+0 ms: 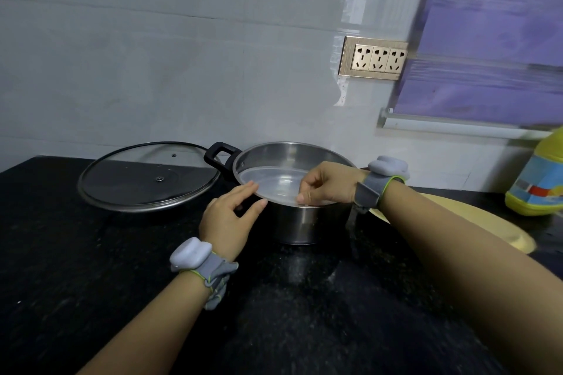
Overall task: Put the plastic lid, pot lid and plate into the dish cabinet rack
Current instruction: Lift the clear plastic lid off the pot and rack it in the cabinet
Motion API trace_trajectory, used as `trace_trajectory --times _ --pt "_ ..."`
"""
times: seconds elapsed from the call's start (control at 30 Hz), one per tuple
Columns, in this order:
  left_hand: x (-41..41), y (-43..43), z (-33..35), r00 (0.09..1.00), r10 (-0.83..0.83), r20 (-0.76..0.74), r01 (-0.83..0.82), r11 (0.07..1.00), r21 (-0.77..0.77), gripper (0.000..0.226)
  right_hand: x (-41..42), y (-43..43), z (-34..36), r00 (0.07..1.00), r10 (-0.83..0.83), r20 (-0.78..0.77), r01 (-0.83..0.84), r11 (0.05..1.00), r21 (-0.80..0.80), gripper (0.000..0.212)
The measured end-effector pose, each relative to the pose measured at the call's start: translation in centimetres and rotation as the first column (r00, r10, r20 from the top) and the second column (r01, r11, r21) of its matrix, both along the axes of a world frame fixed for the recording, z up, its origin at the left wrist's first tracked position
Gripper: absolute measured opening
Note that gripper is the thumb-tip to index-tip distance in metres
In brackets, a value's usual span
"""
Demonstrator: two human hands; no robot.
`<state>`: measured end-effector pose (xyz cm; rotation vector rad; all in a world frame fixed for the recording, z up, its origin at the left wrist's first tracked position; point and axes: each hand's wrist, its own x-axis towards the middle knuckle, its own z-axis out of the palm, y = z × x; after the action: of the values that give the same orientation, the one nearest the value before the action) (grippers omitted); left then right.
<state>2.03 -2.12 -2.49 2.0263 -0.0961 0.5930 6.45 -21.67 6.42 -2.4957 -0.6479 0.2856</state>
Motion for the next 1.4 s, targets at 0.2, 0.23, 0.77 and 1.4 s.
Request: trace_trajectory --times 0.2,0.23,0.77,1.4 --pt "-0.2 0.0 0.2 1.000 0.004 -0.006 -0.004 1.000 0.029 0.039 -0.4 0.4 0.1 0.990 0.005 0.142 0.012 0.993 -0.117 0.023" --pt "-0.2 0.0 0.4 1.000 0.007 -0.013 -0.006 0.999 0.048 0.040 -0.5 0.4 0.0 0.988 0.004 0.155 0.015 0.992 -0.123 0.020" --pt "3.6 0.0 5.5 0.930 -0.304 -0.205 0.365 0.813 0.454 0.024 -1.1 1.0 -1.8 0.942 -0.024 0.336 0.058 0.994 -0.093 0.016" --pt "4.8 0.5 2.2 0.984 -0.107 -0.142 0.149 0.932 0.330 0.080 6.2 -0.3 -1.0 0.899 -0.311 0.309 0.432 0.747 -0.505 0.030"
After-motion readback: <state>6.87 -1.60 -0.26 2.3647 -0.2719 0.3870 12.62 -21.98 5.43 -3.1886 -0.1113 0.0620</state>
